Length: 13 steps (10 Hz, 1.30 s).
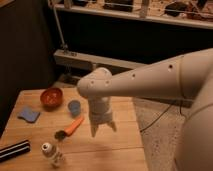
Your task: Move the arm in a circular motion
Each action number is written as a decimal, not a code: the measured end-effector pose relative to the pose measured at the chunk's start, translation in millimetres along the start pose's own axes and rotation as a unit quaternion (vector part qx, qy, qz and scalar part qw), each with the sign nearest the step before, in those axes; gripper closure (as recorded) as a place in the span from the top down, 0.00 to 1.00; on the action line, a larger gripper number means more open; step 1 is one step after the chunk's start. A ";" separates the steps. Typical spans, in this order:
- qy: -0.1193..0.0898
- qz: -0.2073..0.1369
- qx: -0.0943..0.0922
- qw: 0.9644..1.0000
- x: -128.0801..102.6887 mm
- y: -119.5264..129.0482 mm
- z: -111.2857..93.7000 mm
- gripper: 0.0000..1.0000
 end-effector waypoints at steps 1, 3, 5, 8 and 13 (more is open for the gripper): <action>-0.002 0.048 -0.007 0.999 3.2 -31.2 3.7 0.65; -0.028 0.160 -0.029 0.986 -3.7 -108.9 3.6 0.65; -0.077 0.254 -0.028 0.964 -26.8 -199.0 -16.1 0.65; -0.183 0.371 0.027 0.910 -89.1 -352.3 -93.2 0.65; -0.271 0.282 0.053 0.919 -253.5 -234.9 -178.3 0.65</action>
